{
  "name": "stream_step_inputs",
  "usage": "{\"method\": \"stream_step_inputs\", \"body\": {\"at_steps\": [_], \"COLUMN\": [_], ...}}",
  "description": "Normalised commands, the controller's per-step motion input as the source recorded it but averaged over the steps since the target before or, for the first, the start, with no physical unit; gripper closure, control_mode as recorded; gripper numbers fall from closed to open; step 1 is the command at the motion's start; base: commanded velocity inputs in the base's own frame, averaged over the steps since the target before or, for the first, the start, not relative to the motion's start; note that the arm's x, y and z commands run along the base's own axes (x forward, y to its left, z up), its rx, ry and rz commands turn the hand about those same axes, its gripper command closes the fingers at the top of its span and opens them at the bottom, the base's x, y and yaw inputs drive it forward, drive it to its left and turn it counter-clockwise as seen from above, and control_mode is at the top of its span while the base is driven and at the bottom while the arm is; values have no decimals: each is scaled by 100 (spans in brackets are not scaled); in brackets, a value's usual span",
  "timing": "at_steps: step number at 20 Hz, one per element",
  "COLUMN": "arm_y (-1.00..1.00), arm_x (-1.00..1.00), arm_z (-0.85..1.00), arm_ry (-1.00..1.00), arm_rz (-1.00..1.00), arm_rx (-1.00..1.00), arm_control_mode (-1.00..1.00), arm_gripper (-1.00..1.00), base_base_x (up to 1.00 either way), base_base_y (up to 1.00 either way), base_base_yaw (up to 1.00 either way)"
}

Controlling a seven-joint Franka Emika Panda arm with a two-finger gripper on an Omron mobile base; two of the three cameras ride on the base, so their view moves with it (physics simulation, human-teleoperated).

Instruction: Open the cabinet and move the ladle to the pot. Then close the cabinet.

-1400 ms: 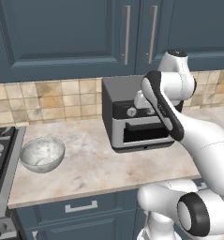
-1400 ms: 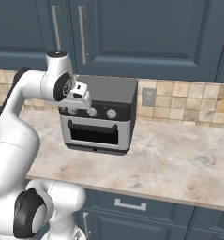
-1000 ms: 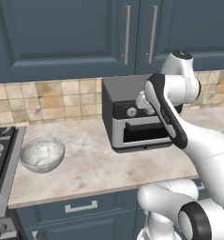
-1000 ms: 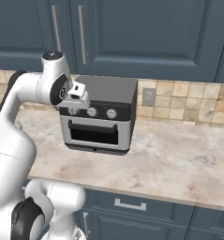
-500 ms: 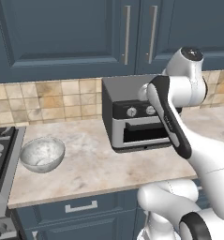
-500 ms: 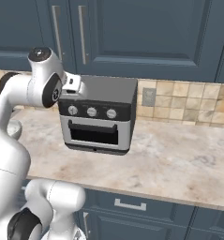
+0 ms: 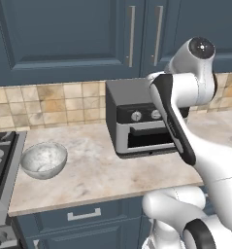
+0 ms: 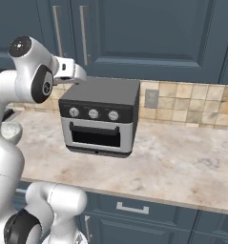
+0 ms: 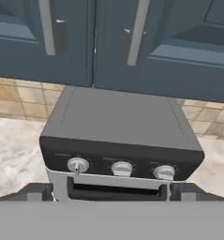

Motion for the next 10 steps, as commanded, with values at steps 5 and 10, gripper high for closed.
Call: {"method": "stream_step_inputs", "body": {"at_steps": [5,10], "arm_y": [-11,-16], "arm_x": [8,16], "arm_z": [46,34], "arm_ry": [-16,-12], "arm_rz": [0,0], "arm_rx": [-2,0], "arm_control_mode": [-100,-100], "arm_gripper": [-100,-100], "base_base_x": [0,0], "base_base_y": [0,0], "base_base_yaw": [0,0]}}
